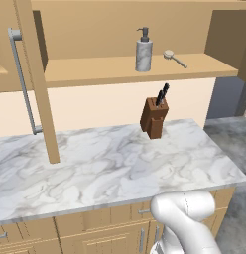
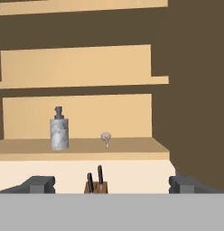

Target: Pick up the dish brush and soap dispenser from the sink, and place them back in the cabinet, and close the cabinet doors.

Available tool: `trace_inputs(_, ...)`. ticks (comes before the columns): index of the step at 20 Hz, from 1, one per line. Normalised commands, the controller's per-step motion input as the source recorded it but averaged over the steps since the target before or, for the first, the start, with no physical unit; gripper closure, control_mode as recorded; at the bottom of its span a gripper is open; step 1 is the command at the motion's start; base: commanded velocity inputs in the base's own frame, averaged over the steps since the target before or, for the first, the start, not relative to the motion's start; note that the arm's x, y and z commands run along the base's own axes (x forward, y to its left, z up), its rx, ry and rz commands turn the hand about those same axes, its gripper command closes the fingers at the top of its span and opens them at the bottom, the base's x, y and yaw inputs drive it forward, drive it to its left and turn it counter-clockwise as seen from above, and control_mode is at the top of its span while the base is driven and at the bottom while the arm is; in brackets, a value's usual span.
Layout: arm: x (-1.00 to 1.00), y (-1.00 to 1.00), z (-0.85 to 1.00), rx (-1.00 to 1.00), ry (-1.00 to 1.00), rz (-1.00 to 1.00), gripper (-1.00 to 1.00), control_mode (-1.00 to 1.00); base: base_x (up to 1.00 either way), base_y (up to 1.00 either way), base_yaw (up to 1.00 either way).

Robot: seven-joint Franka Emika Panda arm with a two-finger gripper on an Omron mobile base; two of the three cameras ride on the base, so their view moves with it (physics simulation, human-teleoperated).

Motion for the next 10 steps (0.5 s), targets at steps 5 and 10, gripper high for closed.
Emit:
trace_inputs(5,-0.34,-0.09,-0.16,0.0,0.0,0.0,-1.0,-1.0,0.0,0.0,0.0)
trace_inputs(10,-0.36,-0.1,-0.27,0.0,-0.02,0.0,-1.0,-1.0,0.0,0.0,0.0)
